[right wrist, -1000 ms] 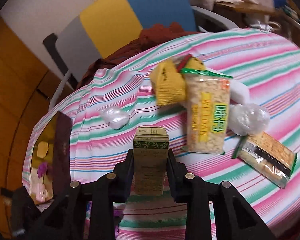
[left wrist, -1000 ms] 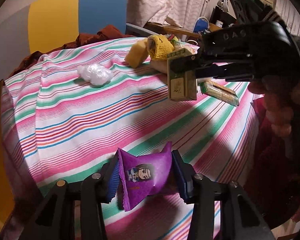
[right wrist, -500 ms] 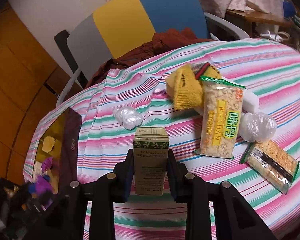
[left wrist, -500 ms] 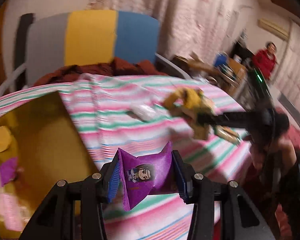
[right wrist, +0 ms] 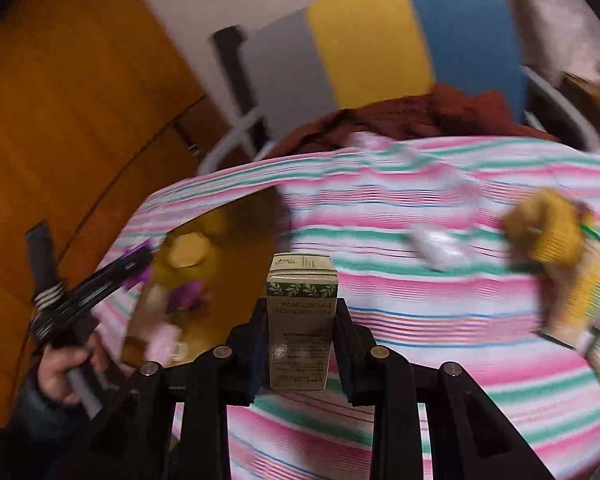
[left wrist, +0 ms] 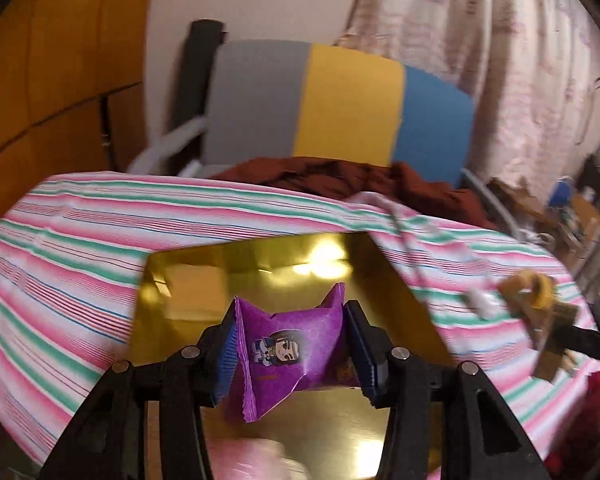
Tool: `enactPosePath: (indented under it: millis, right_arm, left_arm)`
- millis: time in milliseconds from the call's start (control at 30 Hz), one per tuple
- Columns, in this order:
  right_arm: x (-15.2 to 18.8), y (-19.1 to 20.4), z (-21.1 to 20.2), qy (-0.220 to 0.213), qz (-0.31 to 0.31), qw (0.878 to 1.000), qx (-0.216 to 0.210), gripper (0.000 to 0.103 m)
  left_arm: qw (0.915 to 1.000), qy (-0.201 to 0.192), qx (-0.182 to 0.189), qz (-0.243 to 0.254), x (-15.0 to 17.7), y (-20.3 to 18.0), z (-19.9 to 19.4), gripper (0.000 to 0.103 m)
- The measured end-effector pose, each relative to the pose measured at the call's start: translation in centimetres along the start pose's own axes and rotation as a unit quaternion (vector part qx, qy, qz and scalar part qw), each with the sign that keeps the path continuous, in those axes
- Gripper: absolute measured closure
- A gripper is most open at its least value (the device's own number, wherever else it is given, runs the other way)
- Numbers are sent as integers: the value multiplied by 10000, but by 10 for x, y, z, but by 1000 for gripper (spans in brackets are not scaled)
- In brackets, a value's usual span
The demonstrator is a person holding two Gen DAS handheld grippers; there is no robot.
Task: Organize objects
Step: 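Carry the purple packet toward the gold tray with the left tool while the right tool lifts the juice box, then lower the purple packet and juice box into the gold tray, opening both tools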
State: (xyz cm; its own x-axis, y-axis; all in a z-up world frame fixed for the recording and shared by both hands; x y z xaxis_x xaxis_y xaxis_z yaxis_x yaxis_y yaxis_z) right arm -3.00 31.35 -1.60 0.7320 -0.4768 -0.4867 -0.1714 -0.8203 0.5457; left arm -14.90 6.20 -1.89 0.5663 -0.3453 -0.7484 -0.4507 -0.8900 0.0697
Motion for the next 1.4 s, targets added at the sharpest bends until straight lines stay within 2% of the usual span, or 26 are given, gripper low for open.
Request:
enactPosePath:
  millis: [167, 200, 233, 367, 433, 500, 567, 600, 633, 867, 933, 1300, 1400]
  right_arm:
    - [22, 63, 48, 493, -372, 9975, -348, 71]
    - [30, 76, 59, 636, -454, 9961, -400, 70]
    - [35, 82, 66, 749, -499, 9949, -464, 70]
    - [59, 107, 89, 1114, -672, 9898, -574, 69]
    - [67, 110, 94, 1196, -719, 9885, -588, 58]
    - [74, 112, 95, 1244, -795, 9876, -534, 54]
    - [76, 109, 95, 1254, -849, 9875, -432, 43]
    - [78, 107, 93, 1178, -929, 9883, -274, 31]
    - [76, 105, 92, 1109, -986, 9888, -175, 25]
    - [73, 97, 75, 508, -1341, 9889, 389, 18]
    - [71, 93, 69, 369, -1312, 9897, 430, 10]
    - [66, 78, 50, -222, -1307, 9883, 757, 9]
    - [62, 73, 46, -358, -1299, 9871, 862, 5]
  left_arm:
    - [9979, 329, -410, -381, 9, 50, 15, 48]
    - [9969, 404, -471, -478, 13, 58, 17, 45]
    - [9963, 430, -521, -539, 15, 63, 16, 41]
    - [9940, 301, -573, -877, 27, 75, 0, 41]
    - [9937, 260, -534, -955, 33, 74, -8, 41]
    - [9940, 216, -573, -911, 39, 70, -18, 41]
    - [9944, 167, -624, -837, 44, 62, -25, 41]
    - [9946, 157, -633, -813, 46, 59, -27, 41]
    - [9947, 153, -646, -785, 48, 54, -29, 41]
    - [9967, 171, -704, -370, 54, 19, -38, 41]
    - [9972, 170, -690, -239, 54, 8, -40, 40]
    - [9984, 289, -473, 97, 61, -29, -44, 40]
    - [9986, 294, -419, 156, 62, -37, -44, 40]
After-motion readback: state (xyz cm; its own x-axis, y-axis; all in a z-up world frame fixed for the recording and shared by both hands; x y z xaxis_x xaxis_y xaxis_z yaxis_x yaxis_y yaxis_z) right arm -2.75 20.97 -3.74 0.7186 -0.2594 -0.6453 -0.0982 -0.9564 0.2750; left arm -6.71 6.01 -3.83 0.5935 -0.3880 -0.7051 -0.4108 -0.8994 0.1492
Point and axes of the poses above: each gripper's, at about its wrist camera, not at the fingertips, and z roughly the way its jaws point, y to its left, x to its underside, the point moved 6 cm from there along z, roughly the way its jaws point, and after that the axes turned 15 degrees about z, right-handed, at the moved point
